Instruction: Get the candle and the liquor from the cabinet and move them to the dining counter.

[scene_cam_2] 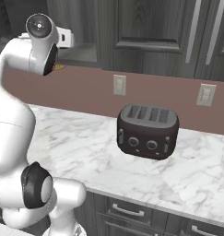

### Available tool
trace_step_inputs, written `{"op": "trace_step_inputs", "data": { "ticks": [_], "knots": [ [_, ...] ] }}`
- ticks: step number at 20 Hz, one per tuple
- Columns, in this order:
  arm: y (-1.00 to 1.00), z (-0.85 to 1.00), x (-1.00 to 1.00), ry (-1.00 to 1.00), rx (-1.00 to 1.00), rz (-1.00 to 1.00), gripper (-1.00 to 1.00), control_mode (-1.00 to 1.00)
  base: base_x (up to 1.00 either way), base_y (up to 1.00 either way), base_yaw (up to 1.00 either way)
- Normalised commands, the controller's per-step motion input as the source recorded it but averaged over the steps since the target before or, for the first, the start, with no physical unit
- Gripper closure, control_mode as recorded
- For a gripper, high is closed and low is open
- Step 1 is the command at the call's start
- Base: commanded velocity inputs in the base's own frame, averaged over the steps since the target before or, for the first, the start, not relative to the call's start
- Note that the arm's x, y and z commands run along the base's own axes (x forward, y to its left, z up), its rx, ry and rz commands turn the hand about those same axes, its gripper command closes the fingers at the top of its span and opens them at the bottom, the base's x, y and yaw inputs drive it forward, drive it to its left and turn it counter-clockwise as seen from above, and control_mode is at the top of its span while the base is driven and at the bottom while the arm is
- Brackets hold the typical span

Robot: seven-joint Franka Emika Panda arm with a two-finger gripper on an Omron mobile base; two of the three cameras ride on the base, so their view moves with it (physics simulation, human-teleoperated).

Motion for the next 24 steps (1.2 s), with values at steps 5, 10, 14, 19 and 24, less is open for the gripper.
{"op": "trace_step_inputs", "data": {
  "ticks": [5, 10, 14, 19, 24],
  "knots": [
    [-0.28, 0.0, -1.0, 0.0, 0.0, -0.05, 1.0, -1.0, 0.0, 0.0, 0.0],
    [-0.19, 0.0, -1.0, 0.0, 0.03, -0.05, 1.0, -1.0, 0.0, 0.0, 0.0],
    [-0.17, 0.0, -0.99, 0.02, 0.01, -0.07, 1.0, -1.0, 0.0, 0.0, 0.0],
    [-0.35, -0.05, -0.99, 0.01, 0.01, -0.04, 1.0, -1.0, 0.0, 0.0, 0.0],
    [-0.38, -0.04, -0.85, 0.04, 0.0, -0.03, 1.0, -1.0, 0.0, 0.0, 0.0]
  ]
}}
